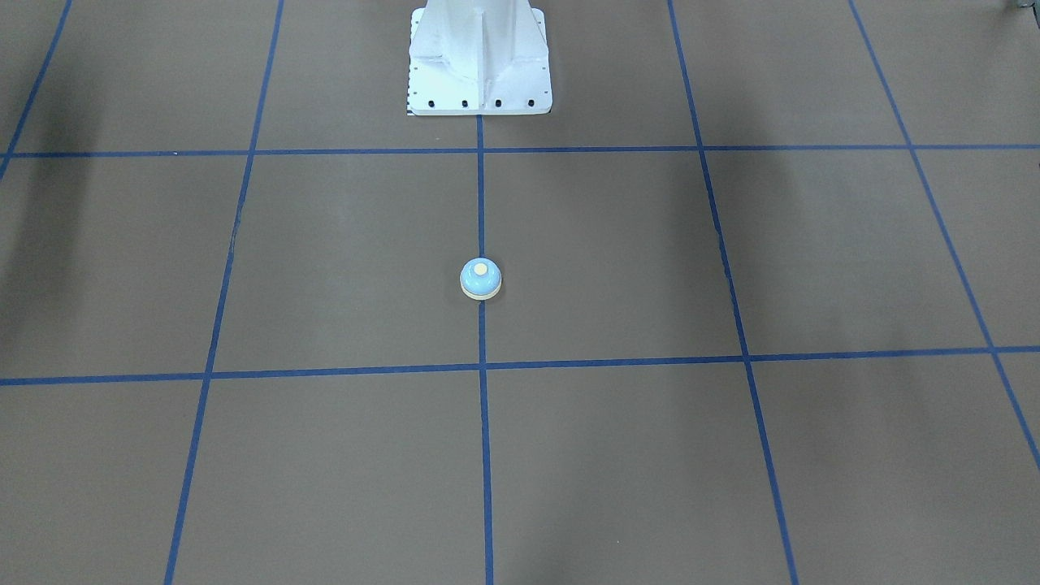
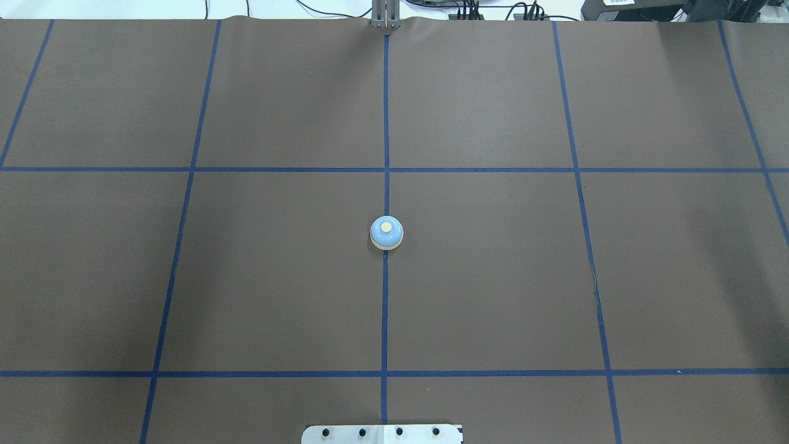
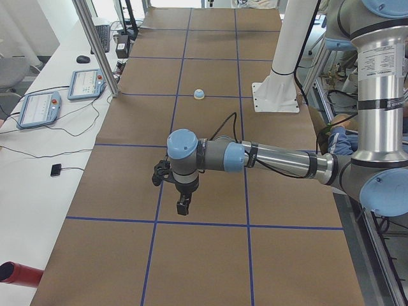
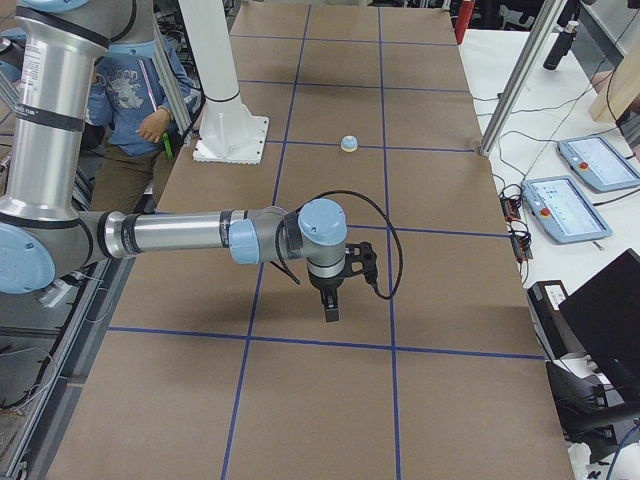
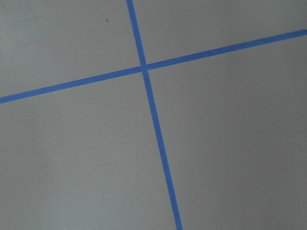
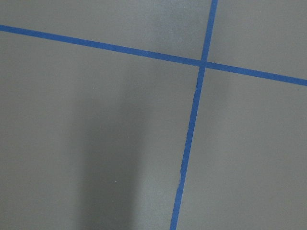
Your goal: Place and press bell with both arms
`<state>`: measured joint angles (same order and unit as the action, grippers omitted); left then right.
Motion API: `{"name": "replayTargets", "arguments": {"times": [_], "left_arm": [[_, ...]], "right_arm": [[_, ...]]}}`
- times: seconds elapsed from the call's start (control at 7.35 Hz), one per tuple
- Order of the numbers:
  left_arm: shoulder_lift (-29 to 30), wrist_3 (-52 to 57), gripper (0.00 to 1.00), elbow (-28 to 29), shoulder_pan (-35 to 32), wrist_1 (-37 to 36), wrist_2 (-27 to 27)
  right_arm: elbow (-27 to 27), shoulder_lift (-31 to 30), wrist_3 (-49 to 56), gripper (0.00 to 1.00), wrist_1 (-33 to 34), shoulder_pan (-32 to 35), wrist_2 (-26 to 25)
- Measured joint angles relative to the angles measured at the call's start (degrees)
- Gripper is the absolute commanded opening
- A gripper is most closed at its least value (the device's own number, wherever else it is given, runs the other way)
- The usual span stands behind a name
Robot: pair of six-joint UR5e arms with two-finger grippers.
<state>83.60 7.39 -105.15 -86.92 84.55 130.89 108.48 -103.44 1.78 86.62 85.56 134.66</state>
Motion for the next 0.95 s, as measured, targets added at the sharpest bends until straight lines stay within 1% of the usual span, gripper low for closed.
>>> {"name": "replayTargets", "arguments": {"times": [0.41,0.95], "left_arm": [[-0.2,0.2,1.00,-0.3,0.0,0.0,-0.2],[-0.6,0.8,1.00,-0.4,-0.1,0.4,-0.2]], "right_arm": [[-0.1,0.9,-0.9,1.00,0.0,-3.6,-0.5],[-1.5,3.4,-0.9,1.00,0.1,-4.1,-0.1]]}}
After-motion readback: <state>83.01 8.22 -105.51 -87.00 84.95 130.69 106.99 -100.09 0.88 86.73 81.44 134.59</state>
